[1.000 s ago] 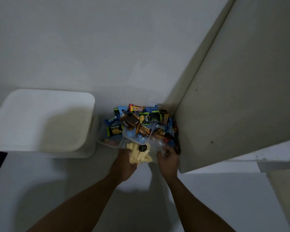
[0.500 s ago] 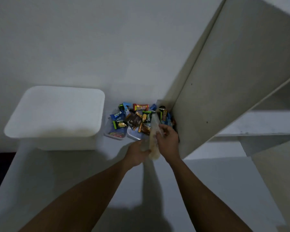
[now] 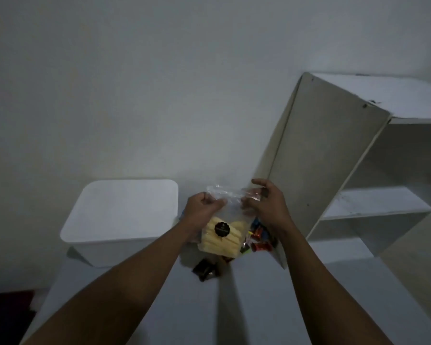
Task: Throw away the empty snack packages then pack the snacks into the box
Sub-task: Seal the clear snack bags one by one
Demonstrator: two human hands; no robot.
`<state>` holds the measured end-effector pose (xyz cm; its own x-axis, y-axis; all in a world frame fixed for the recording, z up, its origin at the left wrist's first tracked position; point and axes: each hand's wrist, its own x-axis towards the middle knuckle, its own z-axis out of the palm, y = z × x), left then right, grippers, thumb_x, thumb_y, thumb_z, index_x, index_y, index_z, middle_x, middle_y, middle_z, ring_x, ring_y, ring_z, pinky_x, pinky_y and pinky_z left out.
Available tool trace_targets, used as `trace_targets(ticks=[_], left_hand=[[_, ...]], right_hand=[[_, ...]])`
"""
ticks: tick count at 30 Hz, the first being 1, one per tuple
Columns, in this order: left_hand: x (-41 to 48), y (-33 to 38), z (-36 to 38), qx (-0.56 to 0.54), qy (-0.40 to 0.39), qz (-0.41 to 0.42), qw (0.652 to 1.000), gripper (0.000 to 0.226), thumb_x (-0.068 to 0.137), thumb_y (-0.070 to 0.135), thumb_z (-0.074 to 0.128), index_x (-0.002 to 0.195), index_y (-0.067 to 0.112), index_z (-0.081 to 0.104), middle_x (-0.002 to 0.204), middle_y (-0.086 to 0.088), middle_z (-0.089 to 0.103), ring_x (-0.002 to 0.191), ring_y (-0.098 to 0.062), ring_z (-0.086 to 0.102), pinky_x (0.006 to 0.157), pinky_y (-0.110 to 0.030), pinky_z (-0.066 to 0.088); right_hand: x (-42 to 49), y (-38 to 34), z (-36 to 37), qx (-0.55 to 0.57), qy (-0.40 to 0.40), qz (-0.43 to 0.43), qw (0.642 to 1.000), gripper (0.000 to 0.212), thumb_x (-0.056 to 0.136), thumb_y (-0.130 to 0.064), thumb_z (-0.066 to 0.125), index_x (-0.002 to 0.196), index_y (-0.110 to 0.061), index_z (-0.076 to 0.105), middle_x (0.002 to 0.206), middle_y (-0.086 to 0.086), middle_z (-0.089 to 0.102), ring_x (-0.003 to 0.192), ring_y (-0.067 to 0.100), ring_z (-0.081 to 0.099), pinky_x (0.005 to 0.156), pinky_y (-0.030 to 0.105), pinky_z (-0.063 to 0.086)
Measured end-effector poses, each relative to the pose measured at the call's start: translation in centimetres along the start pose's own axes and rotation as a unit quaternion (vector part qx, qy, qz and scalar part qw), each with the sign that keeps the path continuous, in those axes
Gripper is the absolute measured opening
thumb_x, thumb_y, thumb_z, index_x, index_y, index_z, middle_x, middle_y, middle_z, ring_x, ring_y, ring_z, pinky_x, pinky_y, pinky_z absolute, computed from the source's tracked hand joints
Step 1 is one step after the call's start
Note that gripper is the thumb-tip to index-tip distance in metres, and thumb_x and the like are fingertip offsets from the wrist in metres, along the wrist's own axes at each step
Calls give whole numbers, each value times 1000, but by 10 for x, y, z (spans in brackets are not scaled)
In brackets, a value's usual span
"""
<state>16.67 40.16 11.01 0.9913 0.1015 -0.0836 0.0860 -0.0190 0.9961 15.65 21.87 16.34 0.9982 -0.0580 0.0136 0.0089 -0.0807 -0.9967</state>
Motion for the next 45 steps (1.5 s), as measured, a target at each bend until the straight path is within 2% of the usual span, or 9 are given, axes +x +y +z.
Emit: trace_targets(ticks=[2,5,9,12,13,20,28,35,45], left_hand=[[-5,22,-7,-28,-18,2,999,27,79,21,81,76,9,57,75,-7,66,72,-19,67,66,-33,54],[-8,48,-14,-90,-80,1,993,25,80,13,79,98,1,67,93,-19,74,81,-35,73,75,-45,59],[-9,72,-24,-126,-78,23,989,13,84,13,75,96,9,71,91,-10,76,80,-27,72,78,-43,57],[-9,81,-32,-140,-73,36,987,9,84,12,75,93,11,73,90,-11,74,78,-24,70,79,-43,57],[-7,82,-34,-141,-72,40,987,8,84,12,75,92,11,74,89,-10,74,77,-23,70,79,-42,56],[-7,87,-42,-159,-68,41,984,8,84,11,74,92,8,74,88,-9,73,75,-24,69,75,-40,57],[-8,88,-45,-148,-75,53,985,10,84,11,74,94,7,71,85,-8,73,77,-23,69,76,-38,56],[-9,91,-33,-199,-35,52,978,7,85,8,72,91,6,70,82,-7,72,77,-25,70,81,-43,57],[-9,97,-34,-272,-18,22,962,4,91,15,66,88,12,67,86,-2,72,81,-23,70,81,-40,55]], right_hand=[[2,-8,10,87,57,17,994,56,80,11,73,129,-7,53,82,9,62,71,17,68,70,36,63],[2,-15,26,152,60,14,987,55,83,6,74,132,-8,53,68,-2,69,79,20,70,87,44,59],[-1,-34,42,168,43,-6,985,39,87,-1,71,123,-8,59,85,6,75,79,20,72,87,40,60],[-4,-44,48,154,33,-8,987,9,93,-11,67,100,-7,70,87,10,74,83,23,72,90,43,58],[-5,-45,49,154,30,-11,988,9,94,-13,65,93,-6,71,84,10,74,83,23,72,91,43,58],[-5,-51,61,139,36,-32,989,16,100,-16,57,95,-4,66,83,3,68,80,13,68,86,39,57],[-7,-51,57,88,-15,-34,995,24,91,-19,70,104,1,70,89,8,74,82,16,70,75,31,57],[-9,-53,58,116,57,-30,991,18,92,-15,68,103,-1,72,85,4,72,77,12,67,74,30,55],[-9,-60,50,150,61,-45,986,15,94,-15,66,101,-3,70,90,4,72,78,12,66,76,33,57]])
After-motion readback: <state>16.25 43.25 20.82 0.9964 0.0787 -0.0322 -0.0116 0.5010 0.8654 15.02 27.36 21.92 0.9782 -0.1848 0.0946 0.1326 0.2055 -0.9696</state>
